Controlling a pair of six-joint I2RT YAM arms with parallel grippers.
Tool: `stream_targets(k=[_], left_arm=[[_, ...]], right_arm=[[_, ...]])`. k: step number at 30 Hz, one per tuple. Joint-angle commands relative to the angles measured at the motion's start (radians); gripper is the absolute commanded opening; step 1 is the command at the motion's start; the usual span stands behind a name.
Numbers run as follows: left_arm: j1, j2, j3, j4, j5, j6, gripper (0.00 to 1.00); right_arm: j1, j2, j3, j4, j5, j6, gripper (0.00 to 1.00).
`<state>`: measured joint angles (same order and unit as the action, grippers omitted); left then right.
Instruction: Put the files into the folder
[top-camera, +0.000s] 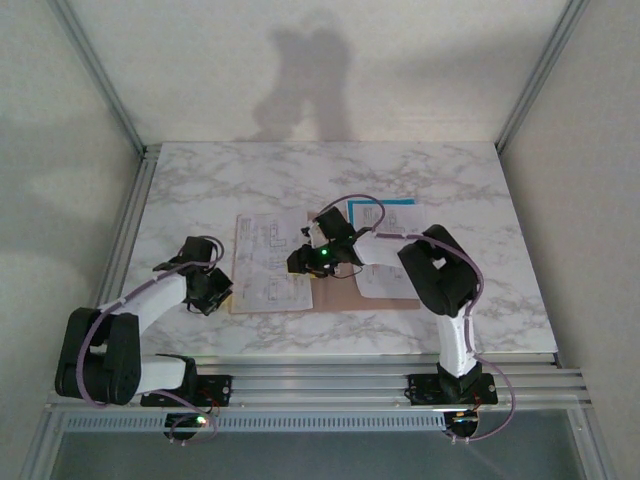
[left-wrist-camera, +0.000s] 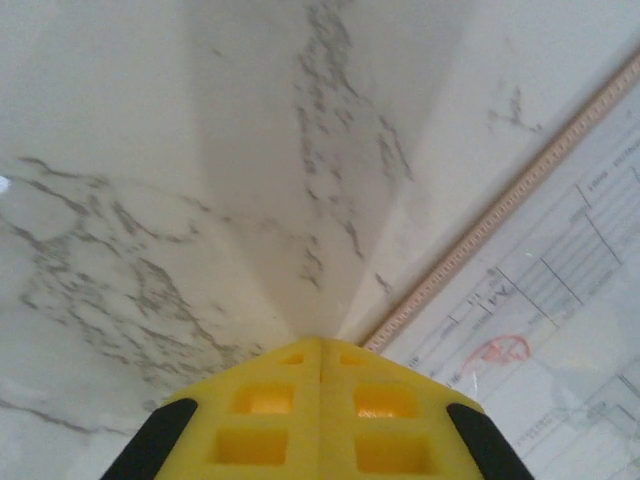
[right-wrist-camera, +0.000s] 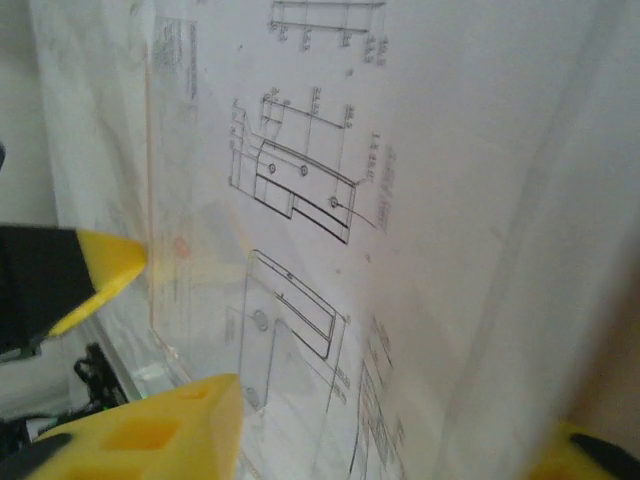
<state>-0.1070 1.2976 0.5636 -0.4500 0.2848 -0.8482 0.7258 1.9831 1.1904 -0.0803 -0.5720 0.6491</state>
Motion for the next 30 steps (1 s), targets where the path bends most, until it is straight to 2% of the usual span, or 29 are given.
stream_targets(k=[1,4,6,8,10,13,14,16,20,30], left_arm=[[-0.03,-0.027,0.047,-0.041,-0.024,-0.017,0.0],[-0.053,-0.044,0.101,-0.078,-0.072,-0.012,0.0],[-0.077,-0.046,0.144,-0.103,-0.114,-0.001,0.03],[-0.112,-0.036,0.184,-0.117,-0.149,0.016,0.06],[-0.168,-0.014,0.218,-0.108,-0.159,0.031,0.07],[-0.269,0.034,0.235,-0.021,-0.087,0.047,0.06],[-0.297,0.057,0.24,0.004,-0.064,0.05,0.04],[-0.372,0.115,0.258,0.059,-0.007,0.061,0.03],[-0.475,0.216,0.306,0.075,0.035,0.093,0.0],[-0.505,0.294,0.243,0.056,0.055,0.128,0.0]], right_arm=[[-0.003,-0.152,-0.014,-0.156,0.216,0.007,0.58],[-0.022,-0.245,-0.022,-0.266,0.366,0.041,0.62],[-0.033,-0.287,-0.04,-0.298,0.42,0.073,0.6],[-0.037,-0.311,-0.06,-0.318,0.468,0.127,0.47],[-0.037,-0.31,-0.074,-0.319,0.472,0.192,0.28],[-0.037,-0.266,-0.058,-0.367,0.463,0.3,0.04],[-0.037,-0.251,-0.05,-0.385,0.457,0.33,0.01],[-0.035,-0.225,-0.046,-0.373,0.421,0.39,0.0],[-0.013,-0.195,-0.029,-0.385,0.423,0.469,0.0],[0.005,-0.103,0.012,-0.41,0.459,0.517,0.0]])
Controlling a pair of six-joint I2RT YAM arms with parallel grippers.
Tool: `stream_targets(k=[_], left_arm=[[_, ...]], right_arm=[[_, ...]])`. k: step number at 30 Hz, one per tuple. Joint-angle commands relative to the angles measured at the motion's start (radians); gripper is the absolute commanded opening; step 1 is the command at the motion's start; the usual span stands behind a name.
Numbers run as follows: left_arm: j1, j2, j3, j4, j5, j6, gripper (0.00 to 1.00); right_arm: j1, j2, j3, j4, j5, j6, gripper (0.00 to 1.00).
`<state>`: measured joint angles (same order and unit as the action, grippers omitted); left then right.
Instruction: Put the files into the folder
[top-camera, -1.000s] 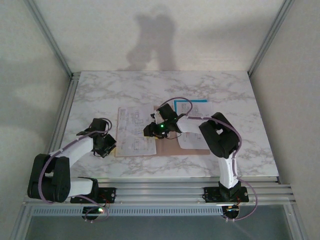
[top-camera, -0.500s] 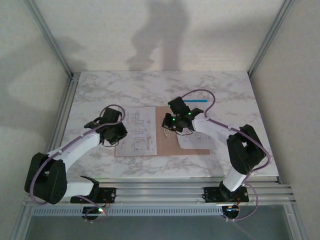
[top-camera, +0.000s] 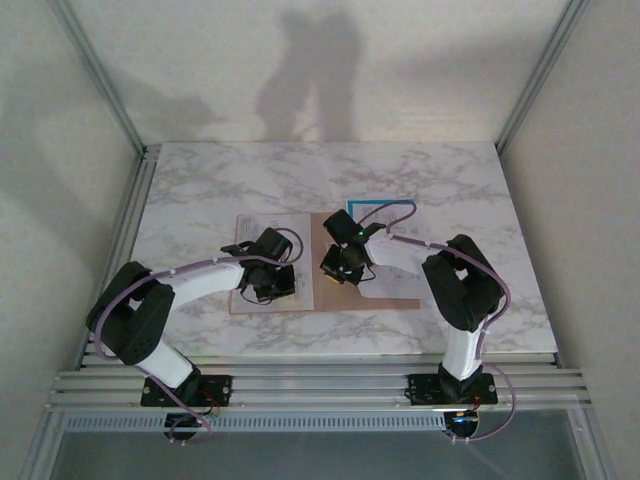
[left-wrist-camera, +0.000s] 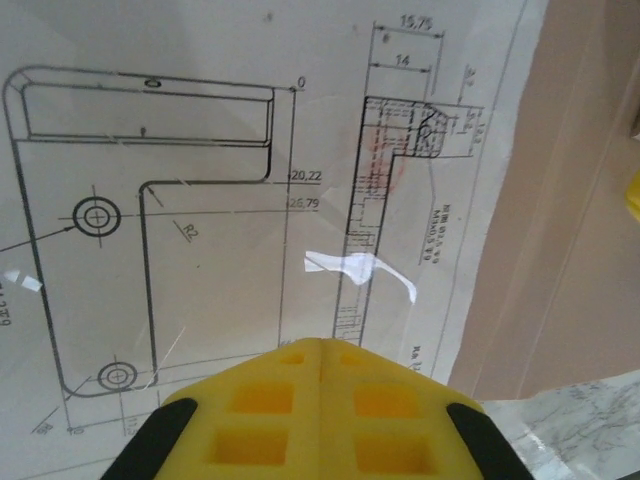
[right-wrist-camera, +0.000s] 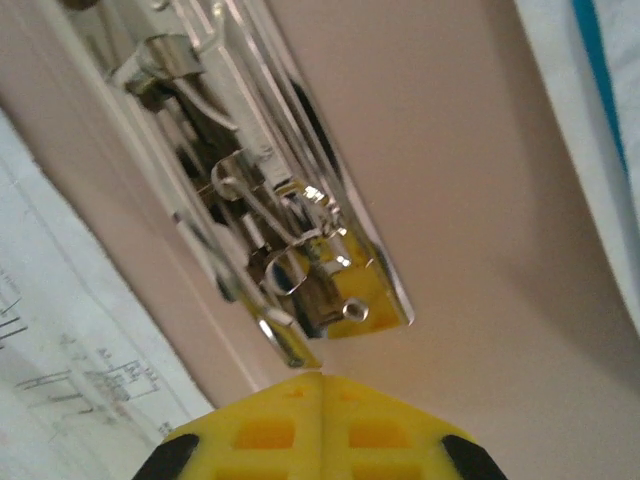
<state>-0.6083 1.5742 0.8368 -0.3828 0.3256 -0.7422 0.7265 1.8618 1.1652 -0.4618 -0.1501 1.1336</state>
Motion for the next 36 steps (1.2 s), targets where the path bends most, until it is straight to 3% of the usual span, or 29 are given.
stream_targets(k=[1,13,20,36], left_arm=[[-0.003,0.023,-0.041,-0.01,0.007,0.017,0.0],[-0.003,0.071,-0.049,0.024,-0.001,-0.006,0.0],[-0.004,0.095,-0.015,0.032,0.015,-0.008,0.0],[-0.004,0.086,-0.02,0.025,0.007,-0.011,0.0]], right_arm=[[0.005,0.022,0.043,-0.025,0.038,0.033,0.0],[0.003,-0.071,0.065,-0.057,0.105,0.017,0.0],[-0.012,0.003,0.091,-0.012,0.055,0.011,0.0],[-0.033,0.074,0.097,-0.077,0.124,-0.008,0.0]])
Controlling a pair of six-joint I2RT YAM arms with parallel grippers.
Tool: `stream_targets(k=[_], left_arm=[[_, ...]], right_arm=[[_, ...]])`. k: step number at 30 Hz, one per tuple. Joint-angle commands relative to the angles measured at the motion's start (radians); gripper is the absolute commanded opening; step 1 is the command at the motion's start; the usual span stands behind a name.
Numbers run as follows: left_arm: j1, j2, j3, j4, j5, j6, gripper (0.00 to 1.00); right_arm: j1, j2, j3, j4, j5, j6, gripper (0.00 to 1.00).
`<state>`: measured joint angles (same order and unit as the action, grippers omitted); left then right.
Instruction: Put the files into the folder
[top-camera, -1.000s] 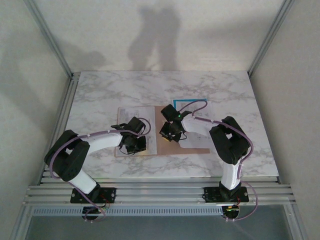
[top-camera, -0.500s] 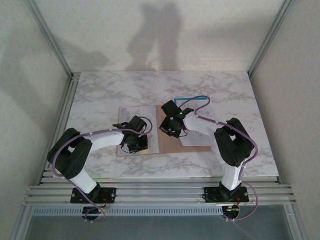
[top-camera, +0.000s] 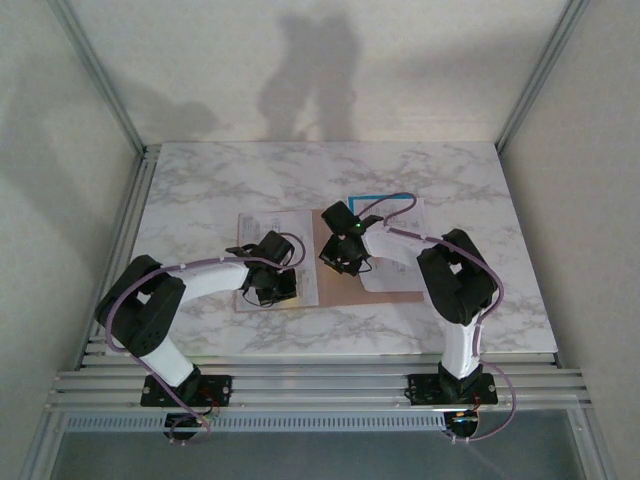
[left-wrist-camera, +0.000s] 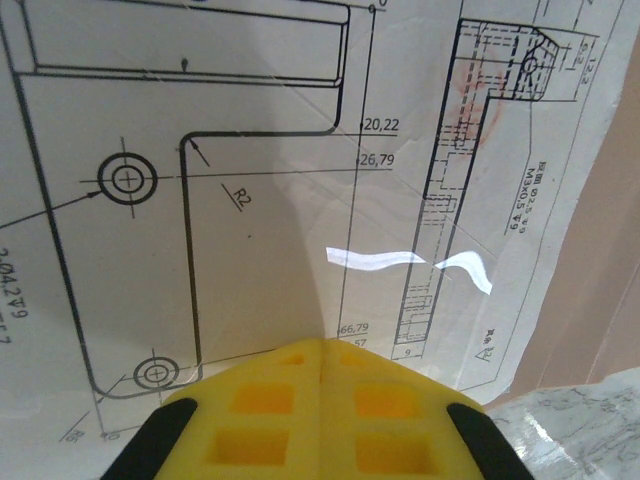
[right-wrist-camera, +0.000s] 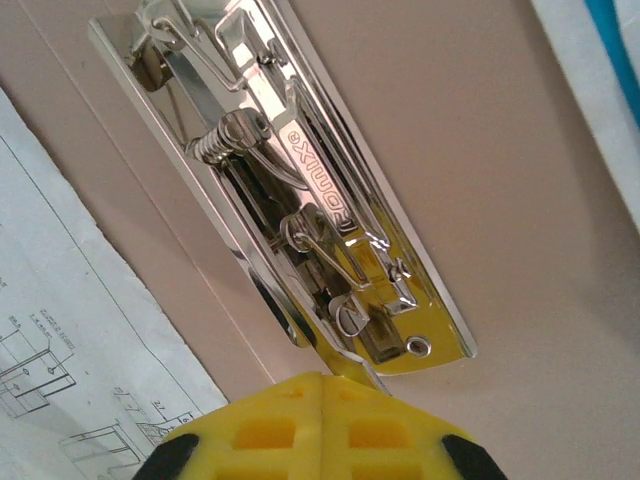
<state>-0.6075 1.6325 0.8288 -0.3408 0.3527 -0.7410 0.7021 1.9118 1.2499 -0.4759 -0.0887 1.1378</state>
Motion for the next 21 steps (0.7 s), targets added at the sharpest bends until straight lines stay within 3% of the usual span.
stream_targets(k=[1,9,21], left_arm=[[-0.004,0.028,-0.014,-0.018,-0.021,-0.014,0.0],[-0.004,0.025,-0.023,-0.023,-0.027,-0.025,0.0],[-0.003,0.02,-0.034,-0.033,-0.04,-0.044,0.0]], right_arm=[[-0.01,0.024,0.003,-0.063,0.065,-0.013,0.0],[-0.039,0.034,-0.055,-0.046,0.069,-0.028,0.0],[-0.123,0.044,-0.187,0.039,-0.019,-0.095,0.0]])
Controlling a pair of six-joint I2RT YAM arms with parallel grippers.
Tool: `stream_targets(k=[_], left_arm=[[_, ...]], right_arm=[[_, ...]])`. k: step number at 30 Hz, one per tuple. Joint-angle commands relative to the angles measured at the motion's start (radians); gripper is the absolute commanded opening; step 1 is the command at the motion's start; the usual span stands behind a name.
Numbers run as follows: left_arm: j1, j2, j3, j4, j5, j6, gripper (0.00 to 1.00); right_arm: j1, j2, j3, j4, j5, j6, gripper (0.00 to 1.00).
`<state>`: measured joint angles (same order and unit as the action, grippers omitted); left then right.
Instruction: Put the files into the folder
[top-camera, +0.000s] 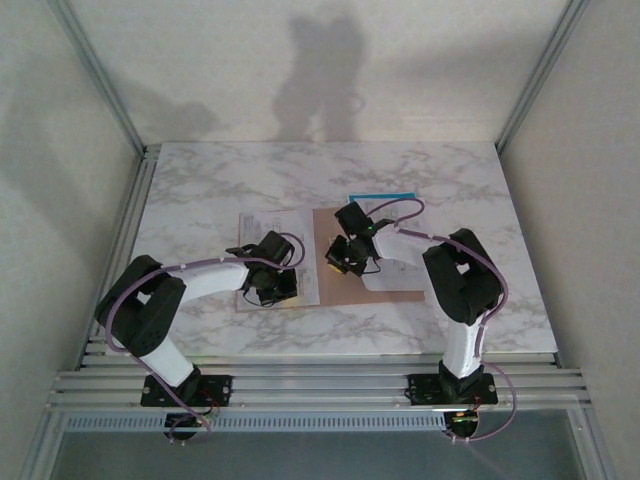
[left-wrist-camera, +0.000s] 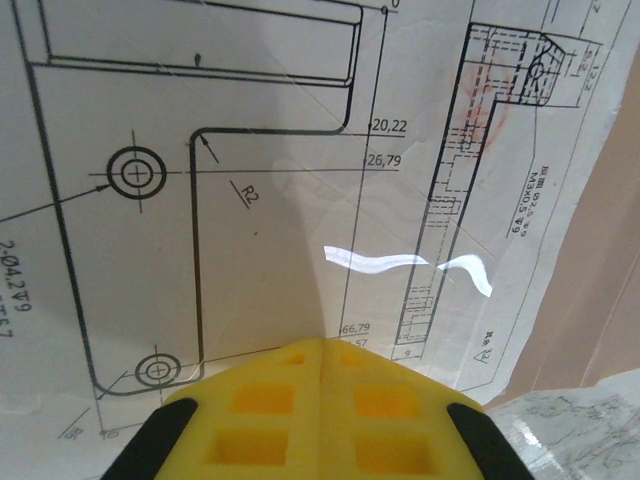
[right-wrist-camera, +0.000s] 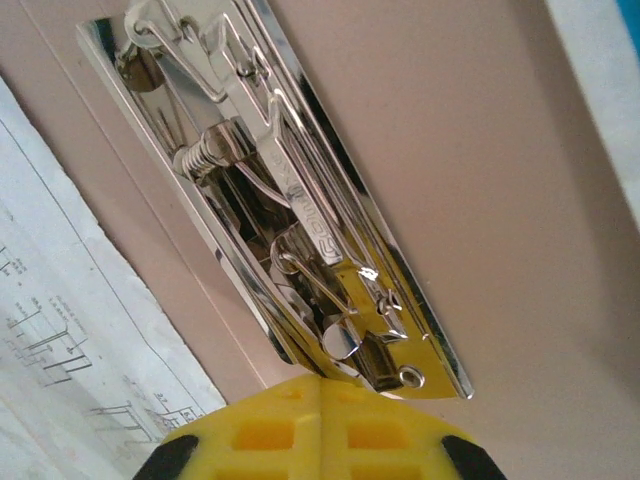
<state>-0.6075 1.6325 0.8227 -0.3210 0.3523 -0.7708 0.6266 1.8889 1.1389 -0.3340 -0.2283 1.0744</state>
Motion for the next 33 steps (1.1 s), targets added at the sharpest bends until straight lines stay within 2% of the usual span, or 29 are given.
stream_targets(k=[1,8,19,21,23,25,31,33], left_arm=[[-0.003,0.02,-0.028,-0.054,-0.041,-0.016,0.0],[-0.002,0.014,-0.035,-0.055,-0.045,-0.022,0.0],[-0.001,0.01,-0.045,-0.041,-0.041,-0.031,0.0],[-0.002,0.012,-0.044,-0.038,-0.039,-0.031,0.0],[-0.002,0.013,-0.042,-0.033,-0.038,-0.033,0.0],[-0.002,0.016,-0.041,-0.03,-0.036,-0.035,0.0],[-0.003,0.019,-0.037,-0.027,-0.032,-0.034,0.0],[-0.003,0.02,-0.039,-0.027,-0.032,-0.032,0.0]], right_arm=[[-0.053,0.062,-0.083,-0.104,0.122,-0.037,0.0],[-0.075,0.02,-0.049,-0.13,0.143,-0.092,0.0],[-0.072,-0.201,0.091,-0.152,0.147,-0.118,0.0],[-0.071,-0.22,0.101,-0.161,0.146,-0.111,0.08],[-0.072,-0.23,0.089,-0.16,0.135,-0.097,0.25],[-0.071,-0.229,0.056,-0.146,0.11,-0.075,0.38],[-0.062,-0.228,-0.036,-0.01,0.019,0.0,0.59],[-0.054,-0.213,-0.037,0.029,-0.022,0.029,0.63]])
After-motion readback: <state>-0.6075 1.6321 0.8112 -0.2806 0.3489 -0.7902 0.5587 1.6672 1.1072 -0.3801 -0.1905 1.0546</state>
